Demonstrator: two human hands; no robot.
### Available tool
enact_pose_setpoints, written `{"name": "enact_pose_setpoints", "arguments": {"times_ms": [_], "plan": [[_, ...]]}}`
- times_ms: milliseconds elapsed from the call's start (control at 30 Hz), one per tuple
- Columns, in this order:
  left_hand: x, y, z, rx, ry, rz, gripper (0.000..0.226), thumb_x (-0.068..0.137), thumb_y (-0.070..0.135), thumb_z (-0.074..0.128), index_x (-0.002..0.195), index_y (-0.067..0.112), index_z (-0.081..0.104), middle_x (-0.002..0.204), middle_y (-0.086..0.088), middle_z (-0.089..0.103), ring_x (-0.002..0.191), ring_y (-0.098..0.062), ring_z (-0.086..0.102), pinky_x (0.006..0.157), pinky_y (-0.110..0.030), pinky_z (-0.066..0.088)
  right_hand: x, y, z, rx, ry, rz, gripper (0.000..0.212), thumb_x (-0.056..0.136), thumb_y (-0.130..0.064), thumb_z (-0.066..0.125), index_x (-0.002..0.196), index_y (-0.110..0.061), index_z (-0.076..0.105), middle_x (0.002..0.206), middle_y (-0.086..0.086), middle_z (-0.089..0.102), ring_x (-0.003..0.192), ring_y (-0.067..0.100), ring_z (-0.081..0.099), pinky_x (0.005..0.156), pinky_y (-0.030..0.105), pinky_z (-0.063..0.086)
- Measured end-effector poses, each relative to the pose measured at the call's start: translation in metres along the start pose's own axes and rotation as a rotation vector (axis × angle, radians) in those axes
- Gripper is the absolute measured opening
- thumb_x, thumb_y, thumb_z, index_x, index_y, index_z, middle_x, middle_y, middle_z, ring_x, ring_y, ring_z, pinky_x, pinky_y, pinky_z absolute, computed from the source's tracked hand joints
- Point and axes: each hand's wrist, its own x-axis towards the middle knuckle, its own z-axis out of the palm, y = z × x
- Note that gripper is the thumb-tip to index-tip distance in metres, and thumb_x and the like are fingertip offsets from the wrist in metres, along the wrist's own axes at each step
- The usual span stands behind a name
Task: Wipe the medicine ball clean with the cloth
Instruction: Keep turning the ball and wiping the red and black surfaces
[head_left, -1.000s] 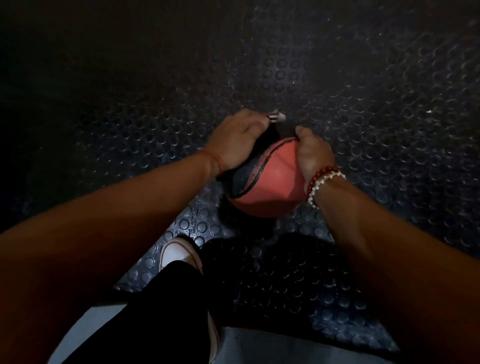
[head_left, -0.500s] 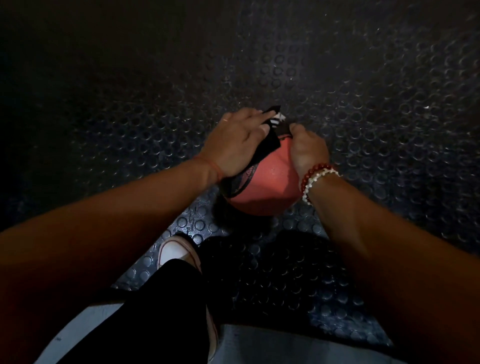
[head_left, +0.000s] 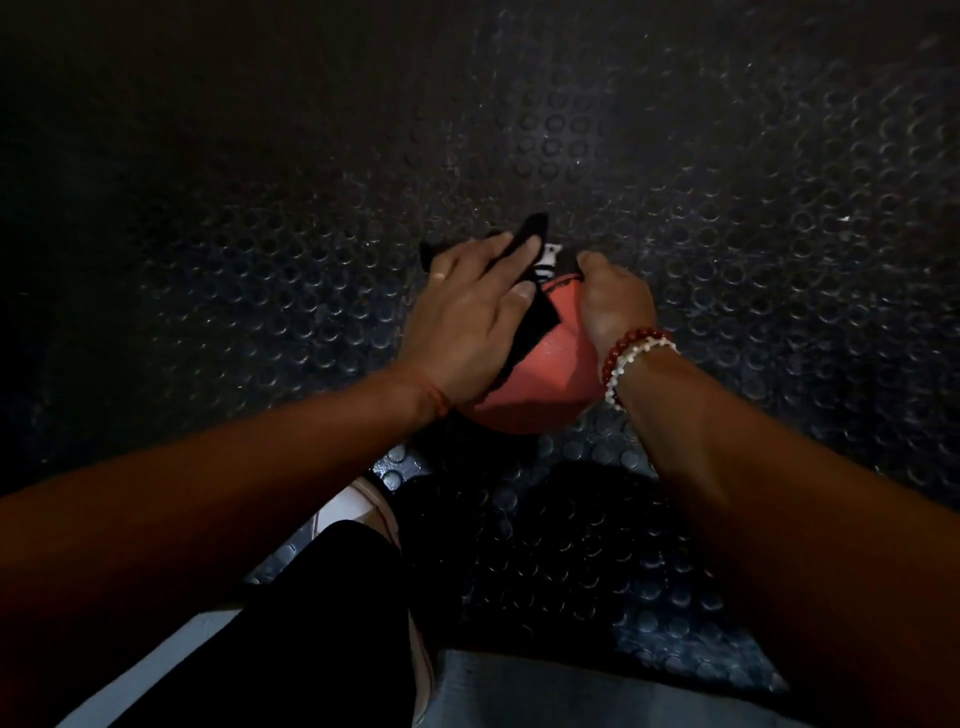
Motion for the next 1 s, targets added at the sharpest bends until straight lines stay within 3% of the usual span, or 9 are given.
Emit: {"name": "enact_pose_setpoints", "arguments": {"times_ms": [67,167,300,400,500,600,767,867,1000], "plan": [[0.018,0.001,-0.005,0.028,-0.112,0.036,0.050,0.100,0.038,0.030,0.144,0.020,0.048,0.144,-0.008,0.049,0.132,-0.026,0.040,0.109,-0.026,0.021,-0.002,0.002,0.000,0.006,0.000,-0.018,0.046,0.096,-0.042,0.039,0.114,-0.008,0.065,0.127,0.014,0.060,0.115,0.026,0.054,0.093,0.029,0.034],[0.044,-0.006,0.000,-0.032,-0.245,-0.103,0.044,0.104,0.036,0.032,0.143,0.022,0.049,0.139,-0.003,0.051,0.129,-0.023,0.043,0.104,-0.022,0.023,-0.004,0.005,0.001,-0.049,0.009,-0.034,0.046,0.097,-0.043,0.037,0.121,-0.012,0.062,0.132,0.012,0.057,0.121,0.027,0.051,0.096,0.027,0.033],[0.056,-0.016,-0.002,-0.191,-0.278,-0.404,0.043,0.103,0.032,0.035,0.124,0.008,0.062,0.131,-0.017,0.058,0.123,-0.030,0.052,0.100,-0.028,0.036,-0.004,0.005,0.004,-0.039,0.009,-0.031,0.046,0.096,-0.045,0.037,0.124,-0.016,0.061,0.135,0.009,0.056,0.123,0.024,0.050,0.094,0.025,0.029],[0.040,-0.024,0.003,-0.271,-0.189,-0.544,0.046,0.103,0.034,0.030,0.129,0.011,0.059,0.135,-0.017,0.056,0.127,-0.031,0.049,0.107,-0.033,0.035,-0.002,0.005,0.003,-0.063,-0.008,-0.025,0.047,0.097,-0.044,0.035,0.127,-0.016,0.059,0.137,0.009,0.054,0.125,0.024,0.048,0.093,0.023,0.028],[0.011,-0.009,0.005,-0.242,-0.081,-0.480,0.046,0.104,0.036,0.031,0.146,0.024,0.044,0.145,-0.007,0.045,0.134,-0.026,0.037,0.116,-0.034,0.022,0.001,0.007,-0.001,-0.088,-0.026,-0.026,0.044,0.099,-0.040,0.035,0.124,-0.013,0.060,0.133,0.010,0.056,0.122,0.024,0.049,0.086,0.021,0.026],[-0.001,0.005,0.001,-0.094,-0.026,-0.259,0.047,0.103,0.033,0.036,0.148,0.021,0.041,0.149,-0.008,0.042,0.136,-0.024,0.033,0.114,-0.029,0.019,0.001,0.007,-0.001,-0.107,-0.023,-0.049,0.043,0.099,-0.039,0.035,0.122,-0.013,0.061,0.130,0.011,0.058,0.117,0.024,0.051,0.083,0.021,0.027],[0.016,0.012,-0.004,0.103,-0.134,0.043,0.050,0.100,0.036,0.034,0.145,0.018,0.046,0.144,-0.008,0.049,0.131,-0.029,0.039,0.110,-0.027,0.022,-0.004,0.011,0.003,-0.096,-0.014,-0.085,0.043,0.098,-0.040,0.034,0.119,-0.015,0.063,0.127,0.008,0.060,0.100,0.015,0.051,0.080,0.019,0.029],[0.035,0.009,-0.006,0.063,-0.232,-0.024,0.047,0.104,0.036,0.032,0.146,0.021,0.044,0.144,-0.004,0.048,0.132,-0.024,0.038,0.108,-0.024,0.020,-0.006,0.008,0.005,-0.022,0.008,-0.057,0.044,0.096,-0.043,0.038,0.115,-0.014,0.065,0.124,0.010,0.061,0.100,0.019,0.053,0.084,0.022,0.031],[0.057,-0.008,-0.007,-0.166,-0.301,-0.347,0.039,0.105,0.029,0.036,0.136,0.017,0.057,0.139,-0.012,0.054,0.131,-0.026,0.047,0.110,-0.028,0.031,-0.011,0.005,0.009,-0.042,0.026,-0.051,0.048,0.095,-0.048,0.039,0.122,-0.015,0.062,0.135,0.015,0.054,0.123,0.026,0.049,0.098,0.028,0.031]]}}
